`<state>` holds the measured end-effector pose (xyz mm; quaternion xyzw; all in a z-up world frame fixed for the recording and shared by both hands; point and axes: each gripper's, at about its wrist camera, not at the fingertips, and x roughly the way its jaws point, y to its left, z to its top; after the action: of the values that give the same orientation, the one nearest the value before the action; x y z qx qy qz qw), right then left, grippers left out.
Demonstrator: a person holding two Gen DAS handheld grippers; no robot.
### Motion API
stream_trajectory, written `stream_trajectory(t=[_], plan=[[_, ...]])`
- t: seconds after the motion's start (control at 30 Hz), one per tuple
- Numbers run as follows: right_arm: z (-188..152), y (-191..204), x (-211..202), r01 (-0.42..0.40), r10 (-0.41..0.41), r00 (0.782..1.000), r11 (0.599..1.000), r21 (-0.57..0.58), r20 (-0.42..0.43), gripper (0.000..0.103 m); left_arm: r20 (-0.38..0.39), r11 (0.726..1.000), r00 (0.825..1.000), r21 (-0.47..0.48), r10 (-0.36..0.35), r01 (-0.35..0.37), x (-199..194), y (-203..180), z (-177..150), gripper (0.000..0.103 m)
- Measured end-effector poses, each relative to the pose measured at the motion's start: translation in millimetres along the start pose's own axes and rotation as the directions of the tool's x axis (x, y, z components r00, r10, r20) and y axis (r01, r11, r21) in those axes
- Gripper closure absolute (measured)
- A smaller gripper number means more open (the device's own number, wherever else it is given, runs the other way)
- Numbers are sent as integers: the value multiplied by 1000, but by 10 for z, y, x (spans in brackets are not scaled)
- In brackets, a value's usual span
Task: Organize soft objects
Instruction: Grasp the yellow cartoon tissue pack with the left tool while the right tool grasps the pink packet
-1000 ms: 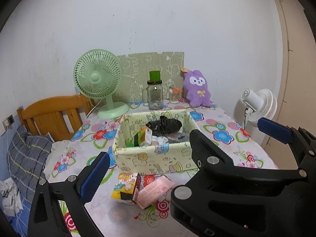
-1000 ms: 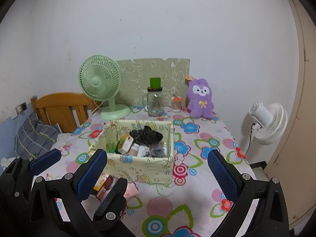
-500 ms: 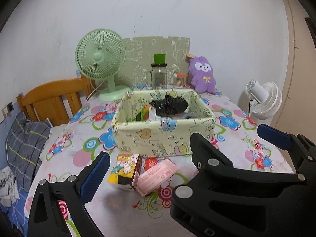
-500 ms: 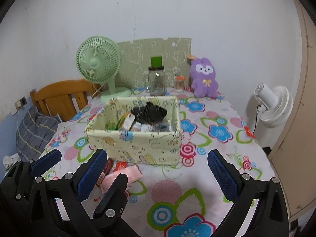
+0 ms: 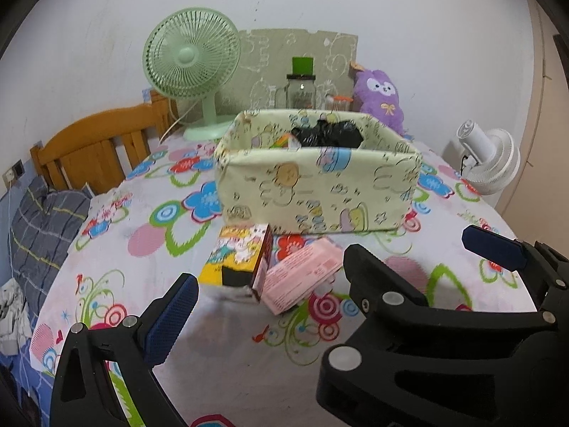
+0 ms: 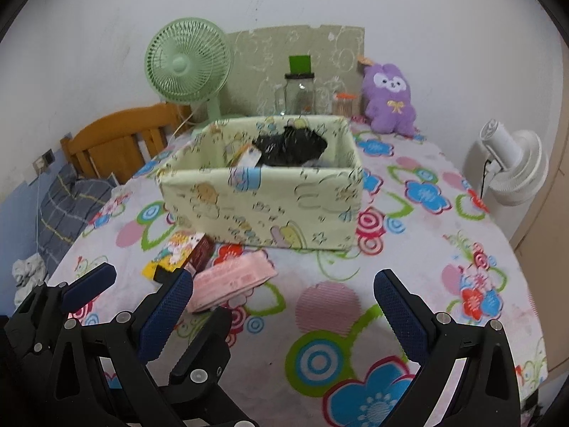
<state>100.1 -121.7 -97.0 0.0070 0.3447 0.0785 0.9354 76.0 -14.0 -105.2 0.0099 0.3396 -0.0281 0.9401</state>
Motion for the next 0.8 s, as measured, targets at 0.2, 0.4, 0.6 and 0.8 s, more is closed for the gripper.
stream_trajectory(t=[0.2, 0.4, 0.6, 0.8], plan=[[-51, 25, 125, -10, 11, 999, 1000, 28, -40, 0, -28, 1000, 1000, -10, 10, -10, 81, 93, -85, 2], [-73, 29, 282, -18, 25, 996, 997, 78, -89, 0, -78, 999, 997, -24, 21, -23, 218, 214, -124, 7], [-62, 53, 420, -18, 32, 991, 994, 110, -127, 0, -88, 999, 995, -18, 41, -42, 317, 310, -66, 7], [-26, 88, 508, -14, 33, 989, 991, 132, -142, 0, -105, 998, 994, -38, 39, -43, 439, 405, 13, 15]])
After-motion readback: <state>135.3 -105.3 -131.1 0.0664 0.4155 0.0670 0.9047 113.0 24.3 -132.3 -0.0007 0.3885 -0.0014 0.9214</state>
